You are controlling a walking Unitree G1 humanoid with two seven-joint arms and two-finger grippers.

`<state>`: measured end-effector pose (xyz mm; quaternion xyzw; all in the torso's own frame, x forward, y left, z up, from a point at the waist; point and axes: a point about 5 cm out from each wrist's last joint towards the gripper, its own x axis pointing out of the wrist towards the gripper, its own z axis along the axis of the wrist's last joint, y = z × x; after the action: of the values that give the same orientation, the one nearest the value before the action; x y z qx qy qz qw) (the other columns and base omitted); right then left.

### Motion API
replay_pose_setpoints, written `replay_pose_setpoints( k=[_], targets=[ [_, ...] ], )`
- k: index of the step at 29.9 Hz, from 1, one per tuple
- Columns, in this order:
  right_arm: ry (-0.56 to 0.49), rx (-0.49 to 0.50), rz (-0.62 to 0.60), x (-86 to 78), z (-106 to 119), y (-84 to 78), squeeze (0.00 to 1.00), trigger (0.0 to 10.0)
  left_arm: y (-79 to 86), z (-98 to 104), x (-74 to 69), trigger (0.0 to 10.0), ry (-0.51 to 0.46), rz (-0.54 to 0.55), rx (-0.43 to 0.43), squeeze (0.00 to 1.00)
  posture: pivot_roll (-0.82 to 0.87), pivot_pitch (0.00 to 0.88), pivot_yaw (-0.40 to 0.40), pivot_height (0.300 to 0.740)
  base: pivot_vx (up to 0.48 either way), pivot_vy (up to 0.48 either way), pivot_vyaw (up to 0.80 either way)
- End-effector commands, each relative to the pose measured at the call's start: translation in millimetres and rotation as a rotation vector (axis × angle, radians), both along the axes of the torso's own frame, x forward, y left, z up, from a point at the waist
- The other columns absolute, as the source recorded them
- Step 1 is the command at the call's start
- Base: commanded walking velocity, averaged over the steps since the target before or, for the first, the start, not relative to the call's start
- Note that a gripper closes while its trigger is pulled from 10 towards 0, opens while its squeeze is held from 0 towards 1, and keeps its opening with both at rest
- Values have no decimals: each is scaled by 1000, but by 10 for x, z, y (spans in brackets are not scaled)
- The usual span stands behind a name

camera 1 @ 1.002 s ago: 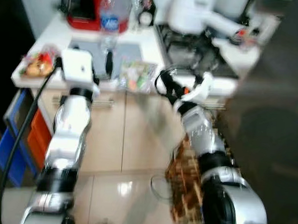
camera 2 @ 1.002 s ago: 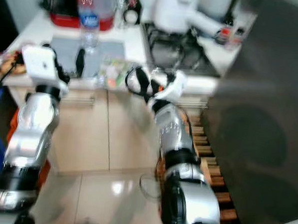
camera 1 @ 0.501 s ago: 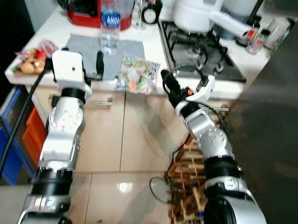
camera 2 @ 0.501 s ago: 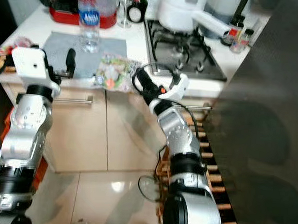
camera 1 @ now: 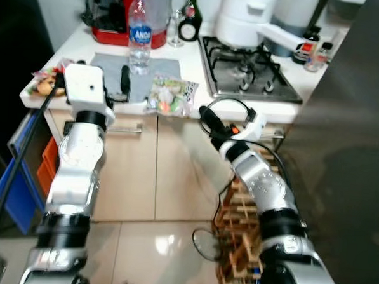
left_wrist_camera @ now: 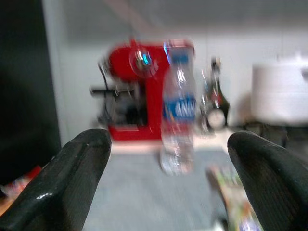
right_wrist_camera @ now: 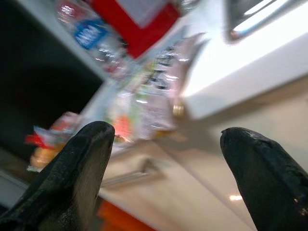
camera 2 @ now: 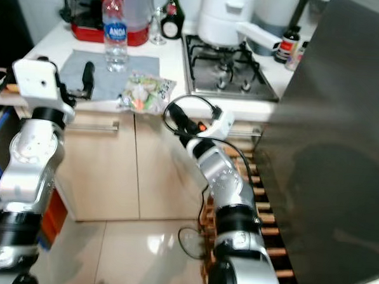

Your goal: Restocking fridge

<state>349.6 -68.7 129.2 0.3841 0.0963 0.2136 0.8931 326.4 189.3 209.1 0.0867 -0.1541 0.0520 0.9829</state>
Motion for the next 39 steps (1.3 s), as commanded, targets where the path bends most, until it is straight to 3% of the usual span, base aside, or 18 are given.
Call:
replay_pose_setpoints(
  k=[1, 6, 15, 19, 21, 23, 25, 29, 39],
  targets=[
    [-26, -46, -12, -37, -22, 88, 0, 10000, 26, -16, -5, 10000, 32, 14, 33, 0, 53, 0, -42, 740, 0, 476, -694],
    [-66, -116, -40, -11, -32, 28, 0, 10000, 19, -65, -7, 10000, 59, 25, 49, 0, 51, 0, -30, 740, 0, 318, -281],
    [3, 35, -44, 52, -43, 74, 0, 10000, -61, -58, 31, 10000, 71, 16, 65, 0, 49, 0, -27, 740, 0, 0, 0],
    [-52, -40, -44, 71, -6, 100, 0, 10000, -84, -62, 28, 10000, 76, -1, 59, 0, 52, 0, -34, 740, 0, 0, 0],
    [-142, -180, -61, 64, 47, 98, 0, 10000, -89, -73, 16, 10000, 81, -16, 51, 0, 52, 0, -35, 740, 216, 0, 0],
    [-272, -389, -102, 38, 107, 64, 0, 10000, -86, -112, -2, 10000, 97, -14, 42, 0, 46, 0, -37, 740, 431, 0, 0],
    [-358, -506, -155, 18, 150, 14, 0, 10000, -102, -150, -22, 10000, 110, -13, 35, 0, 39, 0, -37, 740, 431, 0, 0],
    [-368, -528, -217, 27, 157, -77, 0, 10000, -175, -197, -41, 10000, 123, -22, 8, 0, 31, 0, -34, 740, 423, 66, 0],
    [-394, -528, -250, 33, 179, -76, 0, 10000, -213, -159, -25, 10000, 115, -33, -33, 0, 31, 0, -37, 740, 166, 403, -223]
  ],
)
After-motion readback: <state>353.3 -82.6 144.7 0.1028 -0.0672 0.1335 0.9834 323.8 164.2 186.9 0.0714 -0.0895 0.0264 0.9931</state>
